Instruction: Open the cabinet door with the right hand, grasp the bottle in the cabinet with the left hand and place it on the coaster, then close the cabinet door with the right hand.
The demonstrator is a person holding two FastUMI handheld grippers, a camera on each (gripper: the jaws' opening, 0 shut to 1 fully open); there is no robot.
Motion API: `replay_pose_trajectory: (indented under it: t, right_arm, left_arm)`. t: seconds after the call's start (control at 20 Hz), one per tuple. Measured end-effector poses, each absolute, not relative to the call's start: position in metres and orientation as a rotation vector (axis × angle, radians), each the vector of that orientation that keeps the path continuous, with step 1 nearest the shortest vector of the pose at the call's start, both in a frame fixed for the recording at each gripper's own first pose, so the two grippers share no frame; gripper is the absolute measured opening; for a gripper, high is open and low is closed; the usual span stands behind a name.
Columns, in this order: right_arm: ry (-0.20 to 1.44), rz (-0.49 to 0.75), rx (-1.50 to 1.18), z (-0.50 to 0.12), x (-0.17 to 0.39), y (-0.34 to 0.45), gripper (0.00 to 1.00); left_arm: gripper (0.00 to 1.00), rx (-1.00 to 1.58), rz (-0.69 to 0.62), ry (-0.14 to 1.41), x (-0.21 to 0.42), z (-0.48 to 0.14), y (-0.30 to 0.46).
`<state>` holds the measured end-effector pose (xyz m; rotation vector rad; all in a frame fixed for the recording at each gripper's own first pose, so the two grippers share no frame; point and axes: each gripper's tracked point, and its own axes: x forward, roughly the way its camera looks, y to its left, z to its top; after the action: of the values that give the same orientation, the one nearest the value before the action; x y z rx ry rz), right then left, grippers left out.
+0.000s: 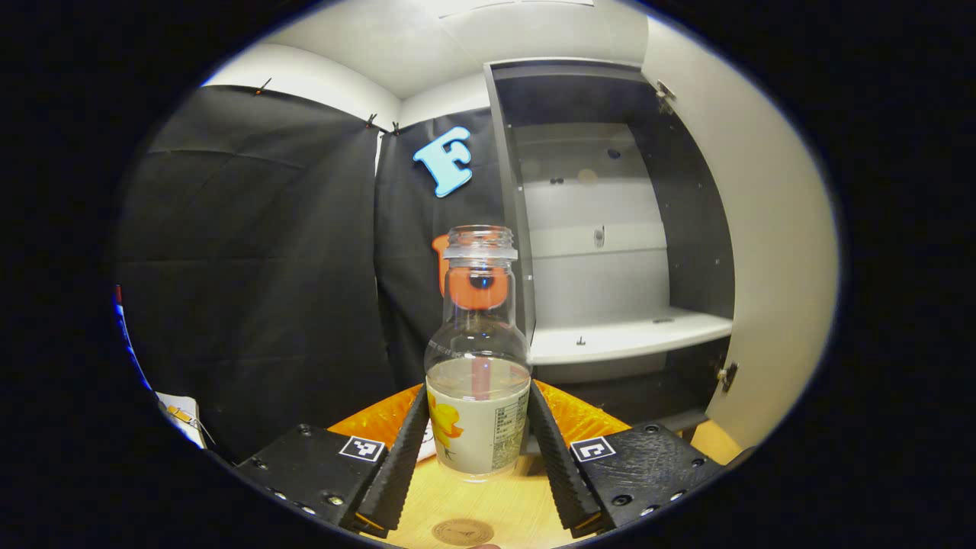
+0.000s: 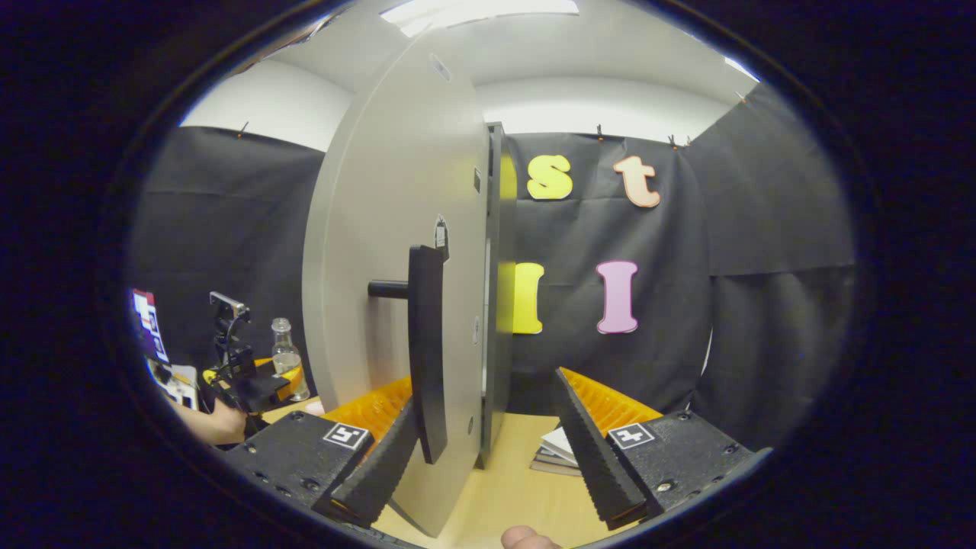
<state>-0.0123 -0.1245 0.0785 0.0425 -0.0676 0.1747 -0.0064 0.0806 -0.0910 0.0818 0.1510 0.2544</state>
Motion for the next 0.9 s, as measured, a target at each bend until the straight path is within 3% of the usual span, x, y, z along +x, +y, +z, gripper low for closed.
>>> replay_pose_trajectory:
  t: [0.35, 0.6, 0.9]
  right_arm:
    - [-0.02, 0.231, -0.004, 0.077, -0.011, -0.119, 0.94]
    - [-0.022, 0.276, -0.03, 0.078, -0.006, -0.116, 0.96]
    - [-0.018, 0.289, -0.06, 0.078, -0.005, -0.117, 0.96]
  left_arm:
    - [0.73, 0.132, 0.206, 0.153, -0.025, -0.198, 0.074]
    - [0.74, 0.107, 0.242, 0.201, -0.036, -0.264, 0.089]
    - [0.74, 0.052, 0.275, 0.226, -0.046, -0.298, 0.087]
